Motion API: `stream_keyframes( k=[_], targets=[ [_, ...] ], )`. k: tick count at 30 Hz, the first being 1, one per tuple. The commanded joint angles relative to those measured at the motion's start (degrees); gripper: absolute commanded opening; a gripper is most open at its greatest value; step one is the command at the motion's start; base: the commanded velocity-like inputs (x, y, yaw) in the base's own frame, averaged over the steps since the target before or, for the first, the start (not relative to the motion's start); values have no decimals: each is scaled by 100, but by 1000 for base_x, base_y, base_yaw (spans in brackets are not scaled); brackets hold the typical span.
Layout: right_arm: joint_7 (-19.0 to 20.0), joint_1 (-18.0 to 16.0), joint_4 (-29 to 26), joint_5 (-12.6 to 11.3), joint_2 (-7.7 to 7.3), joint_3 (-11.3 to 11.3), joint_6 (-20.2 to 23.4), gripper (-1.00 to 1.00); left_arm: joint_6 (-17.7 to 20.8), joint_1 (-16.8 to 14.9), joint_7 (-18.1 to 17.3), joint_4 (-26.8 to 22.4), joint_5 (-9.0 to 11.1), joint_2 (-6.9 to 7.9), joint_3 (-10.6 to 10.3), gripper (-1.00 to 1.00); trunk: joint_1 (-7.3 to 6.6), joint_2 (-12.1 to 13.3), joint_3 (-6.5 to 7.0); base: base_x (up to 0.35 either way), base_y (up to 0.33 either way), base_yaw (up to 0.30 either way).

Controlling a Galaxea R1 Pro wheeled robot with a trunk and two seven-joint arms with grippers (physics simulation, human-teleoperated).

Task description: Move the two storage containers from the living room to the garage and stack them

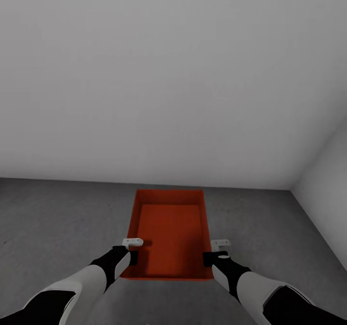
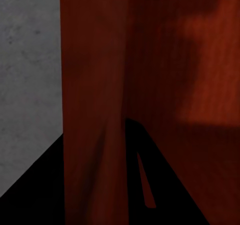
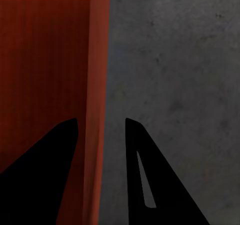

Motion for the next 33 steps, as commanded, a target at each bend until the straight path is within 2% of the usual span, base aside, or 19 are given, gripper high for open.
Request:
stream_keyframes(
  k=[1,33],
  targets=[
    [-37,-1,24,-92,-1,19,11,-100,49,-3,77,-37,-179,119,0,-100,22,-44,-32,0,0,0],
    [-37,-1,24,-92,0,19,11,-100,49,-6,77,-41,-179,119,-1,-100,725,-1328,-897,0,0,0]
  ],
)
